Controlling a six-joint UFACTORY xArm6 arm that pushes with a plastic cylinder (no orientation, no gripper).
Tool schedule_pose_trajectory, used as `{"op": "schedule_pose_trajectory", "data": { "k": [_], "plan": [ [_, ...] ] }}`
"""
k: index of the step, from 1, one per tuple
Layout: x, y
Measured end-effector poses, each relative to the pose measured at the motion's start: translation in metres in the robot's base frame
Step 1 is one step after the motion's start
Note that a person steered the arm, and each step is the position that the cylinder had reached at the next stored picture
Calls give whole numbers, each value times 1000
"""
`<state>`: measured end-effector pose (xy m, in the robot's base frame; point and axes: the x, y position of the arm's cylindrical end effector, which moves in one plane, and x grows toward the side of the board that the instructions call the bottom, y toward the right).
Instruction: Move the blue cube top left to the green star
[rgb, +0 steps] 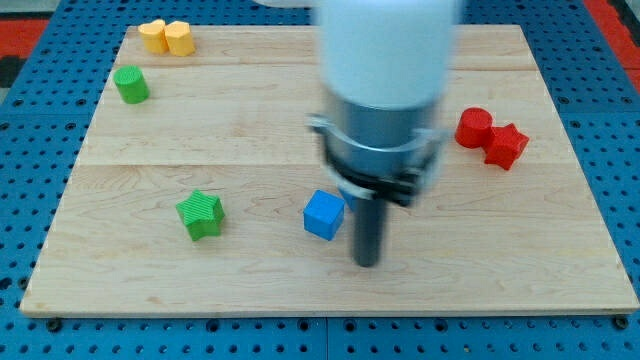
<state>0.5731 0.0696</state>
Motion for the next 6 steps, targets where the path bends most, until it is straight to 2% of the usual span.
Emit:
{"op": "schedule_pose_trajectory", "data": {
  "k": [1, 2, 4, 6],
  "plan": [
    [-13, 32],
    [-46, -64],
    [-111, -191],
    [-96, -192]
  ]
}}
